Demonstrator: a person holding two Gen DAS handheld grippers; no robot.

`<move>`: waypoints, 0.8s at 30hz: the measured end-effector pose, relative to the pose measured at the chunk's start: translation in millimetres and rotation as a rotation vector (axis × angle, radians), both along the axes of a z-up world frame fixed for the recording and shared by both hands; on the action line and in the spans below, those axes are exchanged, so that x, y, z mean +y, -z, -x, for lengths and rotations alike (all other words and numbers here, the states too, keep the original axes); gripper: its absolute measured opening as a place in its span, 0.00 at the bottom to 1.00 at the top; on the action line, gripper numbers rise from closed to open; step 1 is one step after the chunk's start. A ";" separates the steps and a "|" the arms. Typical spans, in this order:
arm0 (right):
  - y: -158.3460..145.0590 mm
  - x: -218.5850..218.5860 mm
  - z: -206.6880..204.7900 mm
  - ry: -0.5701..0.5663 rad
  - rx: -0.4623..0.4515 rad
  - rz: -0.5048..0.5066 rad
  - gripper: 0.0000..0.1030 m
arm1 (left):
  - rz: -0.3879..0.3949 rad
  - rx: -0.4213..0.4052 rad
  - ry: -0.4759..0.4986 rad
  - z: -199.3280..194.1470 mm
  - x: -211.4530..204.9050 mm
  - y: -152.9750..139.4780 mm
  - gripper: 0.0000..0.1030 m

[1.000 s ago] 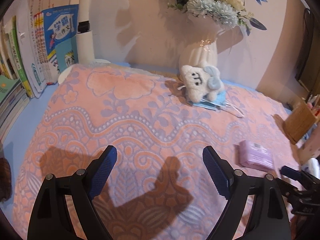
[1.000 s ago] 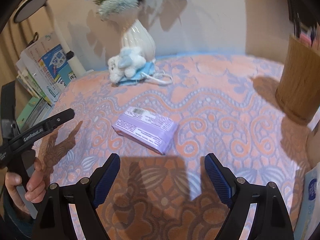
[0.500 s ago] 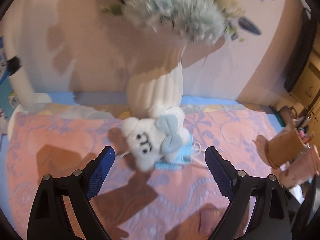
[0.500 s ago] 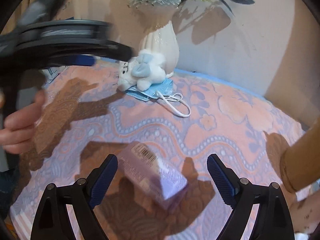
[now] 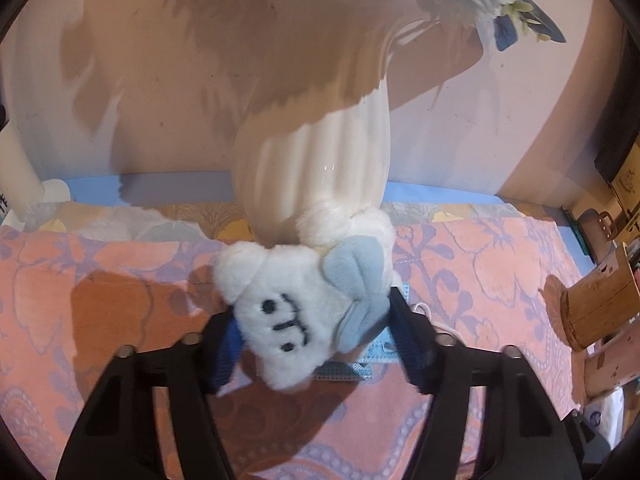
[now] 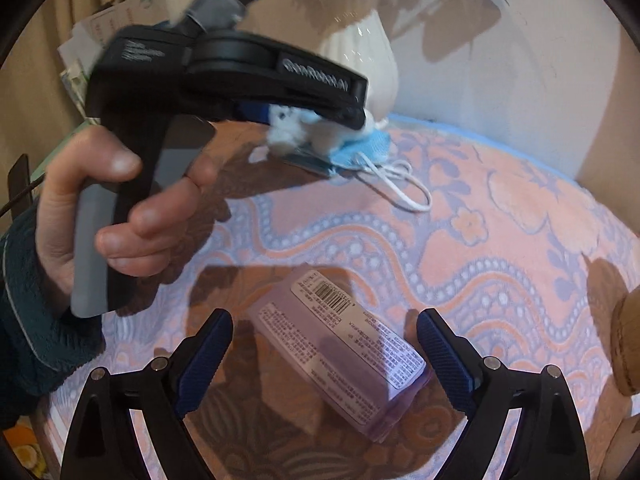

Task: Organize books
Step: 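Grasp the white plush bear with the left tool while the right tool grasps the lavender soap box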

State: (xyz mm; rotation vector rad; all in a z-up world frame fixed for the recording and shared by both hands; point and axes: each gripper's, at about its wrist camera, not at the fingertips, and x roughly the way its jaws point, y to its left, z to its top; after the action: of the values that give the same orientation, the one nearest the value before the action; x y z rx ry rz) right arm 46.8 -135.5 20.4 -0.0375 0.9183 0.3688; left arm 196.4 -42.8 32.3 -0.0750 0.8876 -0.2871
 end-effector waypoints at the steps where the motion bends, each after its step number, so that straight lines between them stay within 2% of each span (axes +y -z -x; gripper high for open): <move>1: -0.1 -0.1 0.8 0.006 0.001 0.002 0.84 | 0.001 -0.007 0.003 1.1 2.4 -2.1 0.56; 3: 0.1 -1.2 4.0 0.014 0.009 -0.006 0.71 | -0.001 -0.026 0.012 6.8 5.0 -7.6 0.55; 6: -2.9 -4.2 9.4 0.015 0.002 -0.023 0.43 | 0.001 -0.047 0.031 17.4 7.5 -18.4 0.55; 7: -3.3 -4.4 11.5 0.015 0.005 -0.030 0.39 | 0.000 -0.056 0.037 22.0 8.5 -23.0 0.55; 15: -14.2 -6.8 39.0 0.071 0.029 -0.076 0.37 | 0.040 -0.100 0.095 69.0 16.0 -53.1 0.55; 24: -55.5 -53.8 73.1 0.233 -0.001 -0.121 0.37 | 0.095 -0.121 0.203 118.9 -23.9 -76.1 0.55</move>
State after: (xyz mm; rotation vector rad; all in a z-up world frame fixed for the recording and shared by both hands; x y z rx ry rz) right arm -26.3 -189.3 75.9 0.1792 0.8870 0.2069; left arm 77.5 -66.7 108.4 -0.0554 0.7617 -0.5182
